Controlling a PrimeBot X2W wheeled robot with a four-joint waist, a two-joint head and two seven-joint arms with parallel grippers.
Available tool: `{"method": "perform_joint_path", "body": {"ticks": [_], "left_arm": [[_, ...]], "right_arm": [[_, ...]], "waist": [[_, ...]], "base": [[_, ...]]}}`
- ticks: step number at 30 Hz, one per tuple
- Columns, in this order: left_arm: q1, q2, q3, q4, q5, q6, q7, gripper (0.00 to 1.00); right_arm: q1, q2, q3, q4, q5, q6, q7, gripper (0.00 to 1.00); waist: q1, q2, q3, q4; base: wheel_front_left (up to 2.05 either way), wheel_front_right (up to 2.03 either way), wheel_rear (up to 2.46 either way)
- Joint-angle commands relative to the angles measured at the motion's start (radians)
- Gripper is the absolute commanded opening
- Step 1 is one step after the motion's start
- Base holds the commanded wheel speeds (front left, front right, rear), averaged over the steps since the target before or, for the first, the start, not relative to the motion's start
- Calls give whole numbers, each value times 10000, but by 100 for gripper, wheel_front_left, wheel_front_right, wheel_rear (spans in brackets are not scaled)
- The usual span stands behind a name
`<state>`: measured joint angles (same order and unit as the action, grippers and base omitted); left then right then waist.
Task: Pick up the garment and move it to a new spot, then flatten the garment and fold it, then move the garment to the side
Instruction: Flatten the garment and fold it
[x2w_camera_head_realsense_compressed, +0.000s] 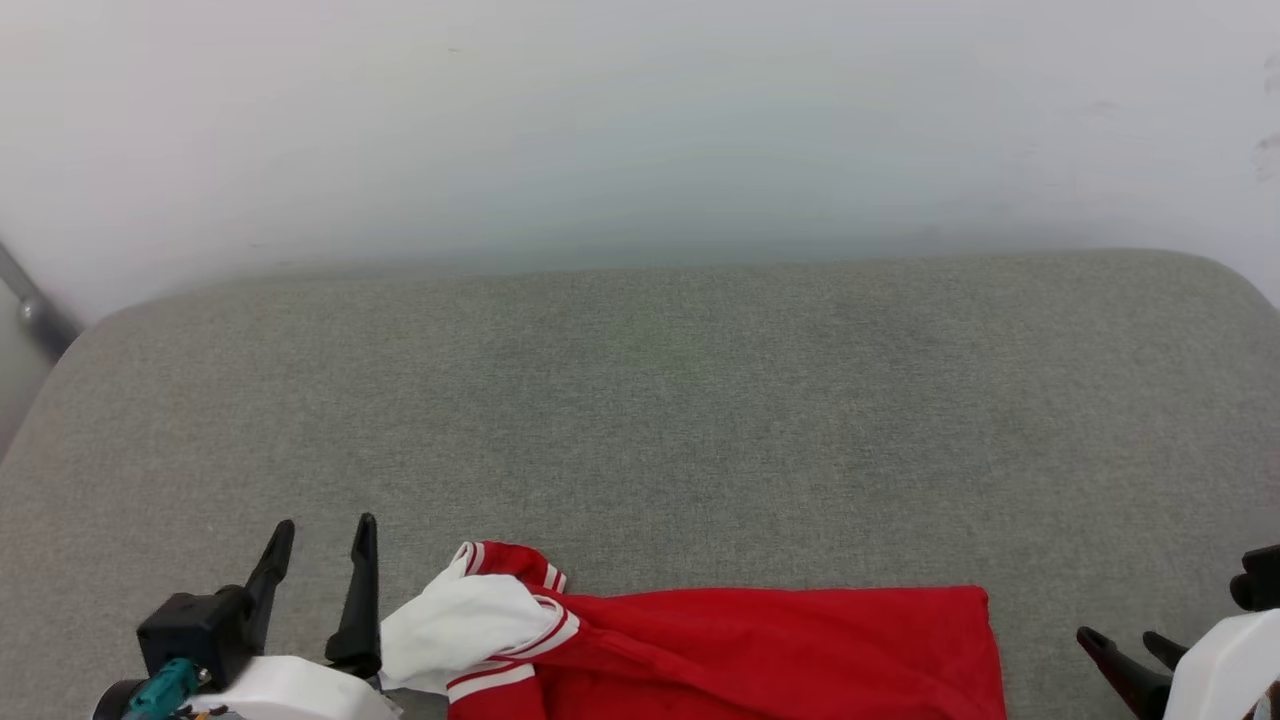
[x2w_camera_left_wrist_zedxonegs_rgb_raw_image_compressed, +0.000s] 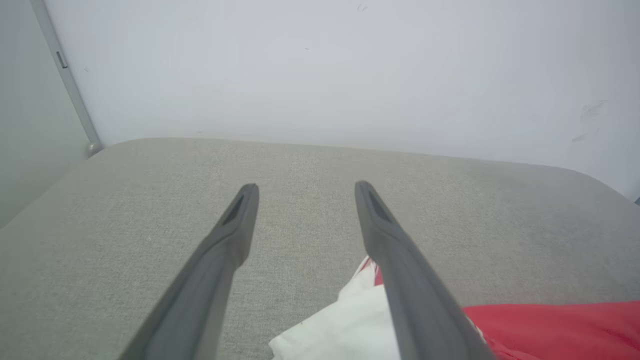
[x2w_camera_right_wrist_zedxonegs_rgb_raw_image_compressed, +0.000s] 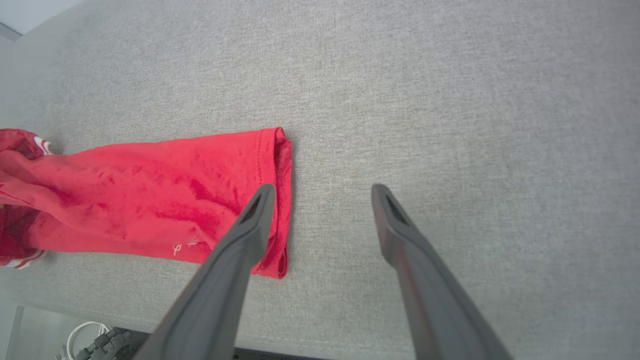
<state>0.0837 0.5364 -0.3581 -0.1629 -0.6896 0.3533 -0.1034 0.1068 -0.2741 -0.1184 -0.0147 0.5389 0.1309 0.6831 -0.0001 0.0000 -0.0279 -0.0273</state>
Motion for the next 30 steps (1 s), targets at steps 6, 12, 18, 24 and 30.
{"method": "perform_joint_path", "body": {"ticks": [6,12,18,24,30], "left_arm": [[-523,-588,-646,329,1251,146,-1161,100],[-790,-791,-1172,383,1949,31,-1390,100],[-1115,-930,-1388,369,2191,-73,-1443,100],[-1358,-1056,-1457,513,2246,-157,-1475,100],[-1334,-976,-1362,516,2229,-116,-1495,100]], "right_arm": [[-304,122,-759,-273,-335,-6,1745,100],[-425,551,-767,516,-381,-4,2456,100],[-809,888,-713,1542,-376,-4,2502,100],[-1042,1233,-374,3025,-95,-4,2667,100],[-1256,1314,183,3274,373,11,2611,0]], "waist": [[1,0,23,542],[1,0,365,1235],[1,0,836,1706],[1,0,1039,1941],[1,0,990,1769]], "base": [[0,0,0],[0,0,0],[0,0,0],[0,0,0],[0,0,0]]}}
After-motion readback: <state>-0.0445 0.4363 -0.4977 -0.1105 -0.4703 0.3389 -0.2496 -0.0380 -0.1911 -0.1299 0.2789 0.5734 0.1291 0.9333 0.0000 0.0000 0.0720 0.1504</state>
